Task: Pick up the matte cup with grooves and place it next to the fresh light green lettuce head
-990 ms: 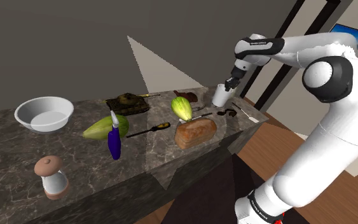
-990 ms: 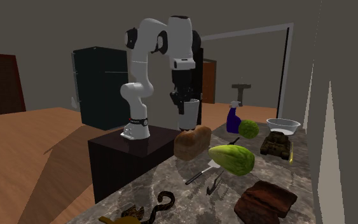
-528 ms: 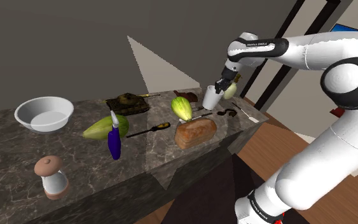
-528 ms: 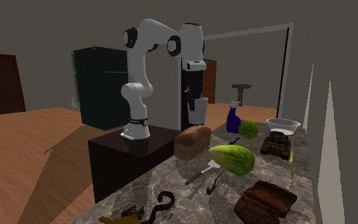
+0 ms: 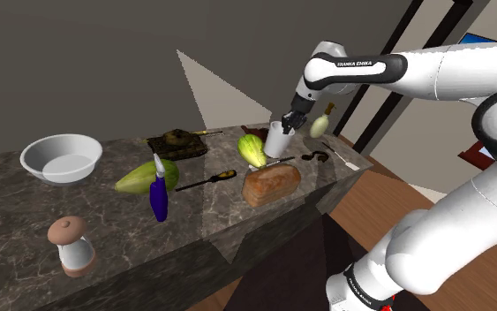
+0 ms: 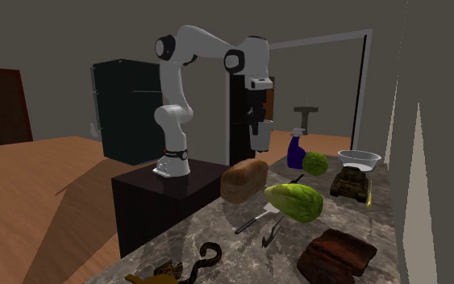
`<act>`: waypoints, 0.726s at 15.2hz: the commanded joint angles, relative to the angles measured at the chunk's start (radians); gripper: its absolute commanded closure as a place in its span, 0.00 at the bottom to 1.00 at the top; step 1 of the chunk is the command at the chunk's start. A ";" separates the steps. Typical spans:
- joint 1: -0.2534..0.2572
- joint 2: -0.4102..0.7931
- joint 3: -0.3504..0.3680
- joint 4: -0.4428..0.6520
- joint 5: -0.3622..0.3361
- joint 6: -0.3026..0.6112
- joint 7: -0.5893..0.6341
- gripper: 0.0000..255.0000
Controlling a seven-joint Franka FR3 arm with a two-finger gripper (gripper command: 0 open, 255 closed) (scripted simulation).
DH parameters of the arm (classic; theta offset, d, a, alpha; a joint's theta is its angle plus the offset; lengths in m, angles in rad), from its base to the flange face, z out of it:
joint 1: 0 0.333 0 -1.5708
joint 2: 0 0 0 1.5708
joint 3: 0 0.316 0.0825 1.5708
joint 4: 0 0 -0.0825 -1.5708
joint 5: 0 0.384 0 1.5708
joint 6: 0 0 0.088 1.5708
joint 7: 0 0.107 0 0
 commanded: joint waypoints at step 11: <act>0.137 -0.008 0.165 -0.022 0.019 0.039 0.292 1.00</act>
